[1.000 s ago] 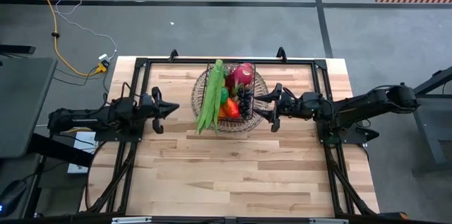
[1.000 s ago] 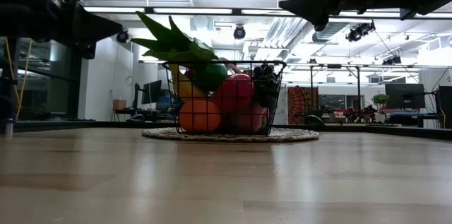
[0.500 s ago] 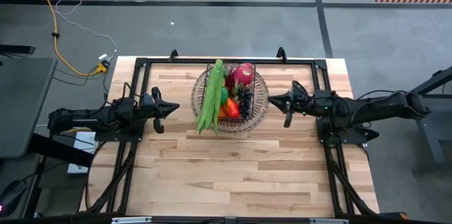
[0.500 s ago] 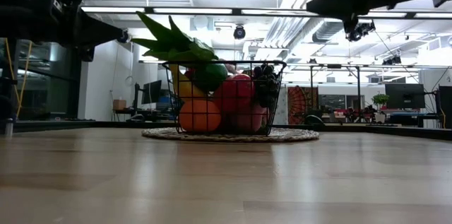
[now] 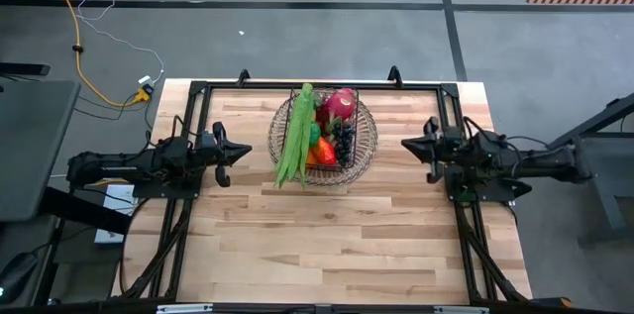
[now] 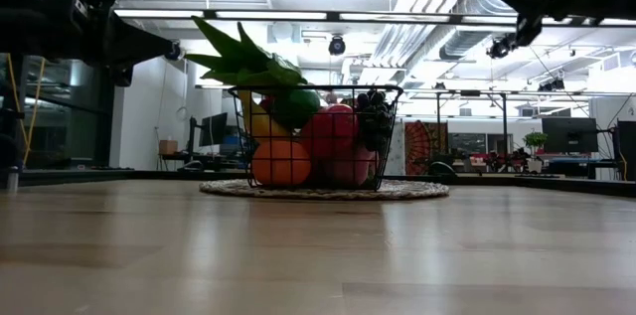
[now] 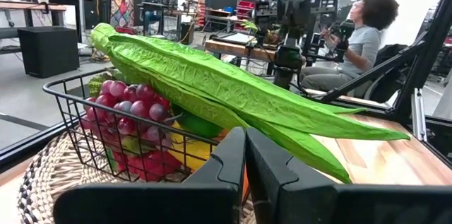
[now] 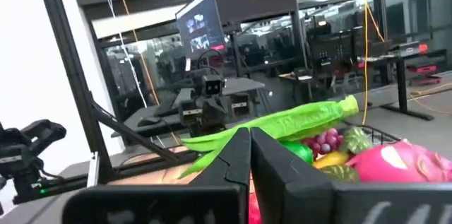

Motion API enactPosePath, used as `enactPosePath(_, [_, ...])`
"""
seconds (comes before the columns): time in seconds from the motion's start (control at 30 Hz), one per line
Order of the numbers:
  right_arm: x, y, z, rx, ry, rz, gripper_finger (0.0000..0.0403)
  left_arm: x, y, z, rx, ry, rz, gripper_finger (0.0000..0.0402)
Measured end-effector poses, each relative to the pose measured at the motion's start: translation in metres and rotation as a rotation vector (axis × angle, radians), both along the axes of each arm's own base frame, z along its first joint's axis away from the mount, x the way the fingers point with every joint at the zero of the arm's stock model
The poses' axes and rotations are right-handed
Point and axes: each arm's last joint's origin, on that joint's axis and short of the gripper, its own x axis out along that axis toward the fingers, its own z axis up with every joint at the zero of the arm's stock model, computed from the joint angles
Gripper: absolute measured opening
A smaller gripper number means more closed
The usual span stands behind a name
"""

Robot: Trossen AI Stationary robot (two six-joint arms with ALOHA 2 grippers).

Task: Build produce basket
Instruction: Return to Home Position

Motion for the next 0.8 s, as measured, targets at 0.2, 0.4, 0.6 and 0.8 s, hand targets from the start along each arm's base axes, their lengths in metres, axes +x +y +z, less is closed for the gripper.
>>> enactPosePath(0.2, [-0.016,0.001,-0.006,0.012,-0.031,0.004,0.0000,0.000,0.000,0.000,0.000,0.000,0.000,0.0003])
enactPosePath(0.4, [-0.026,0.001,-0.005,0.010,-0.067,0.007,0.0000,0.000,0.000,0.000,0.000,0.000,-0.001,0.0003])
enactPosePath(0.6, [-0.025,0.001,-0.009,0.007,-0.026,0.007,0.0000,0.000,0.000,0.000,0.000,0.000,-0.001,0.0003])
enactPosePath(0.8, [-0.019,0.005,-0.025,-0.028,-0.071,0.082,0.0000,0.000,0.000,0.000,0.000,0.000,-0.002,0.0003])
